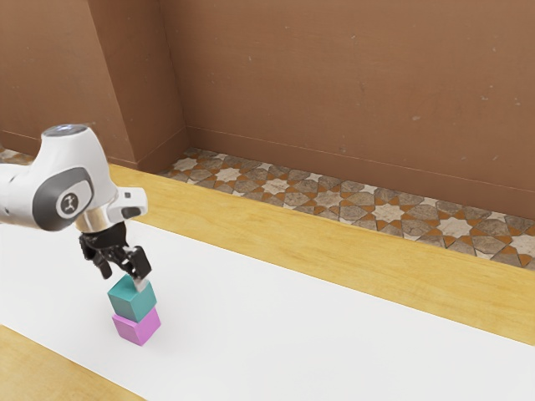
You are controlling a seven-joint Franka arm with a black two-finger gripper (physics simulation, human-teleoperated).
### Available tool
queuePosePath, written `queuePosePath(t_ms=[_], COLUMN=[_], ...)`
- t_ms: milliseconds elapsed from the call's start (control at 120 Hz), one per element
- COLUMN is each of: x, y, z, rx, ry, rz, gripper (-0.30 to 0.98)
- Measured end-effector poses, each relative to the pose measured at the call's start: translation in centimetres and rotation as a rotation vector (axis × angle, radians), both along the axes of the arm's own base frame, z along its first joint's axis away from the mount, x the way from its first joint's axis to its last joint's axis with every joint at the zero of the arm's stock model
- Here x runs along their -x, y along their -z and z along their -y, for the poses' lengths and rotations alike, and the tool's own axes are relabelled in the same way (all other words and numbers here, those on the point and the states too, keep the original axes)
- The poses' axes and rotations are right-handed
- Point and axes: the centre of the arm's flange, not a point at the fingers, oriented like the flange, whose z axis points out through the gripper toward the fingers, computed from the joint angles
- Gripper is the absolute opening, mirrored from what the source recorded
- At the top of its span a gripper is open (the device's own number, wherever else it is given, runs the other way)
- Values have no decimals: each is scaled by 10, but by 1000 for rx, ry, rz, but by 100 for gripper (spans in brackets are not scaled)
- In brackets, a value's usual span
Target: Pick up the blue block with one arm, and put the blue block on the table with one arm
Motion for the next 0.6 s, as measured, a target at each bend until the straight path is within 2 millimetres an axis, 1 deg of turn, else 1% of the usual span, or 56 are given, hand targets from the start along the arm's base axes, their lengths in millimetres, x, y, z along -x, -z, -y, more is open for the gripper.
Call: queuePosePath(t_ms=[117,417,600], x=[4,-2,-6], y=[-1,0,9], z=[4,3,2], rx=[1,1,-1], ry=[46,120,151], rz=[0,44,52], gripper=[69,69,69])
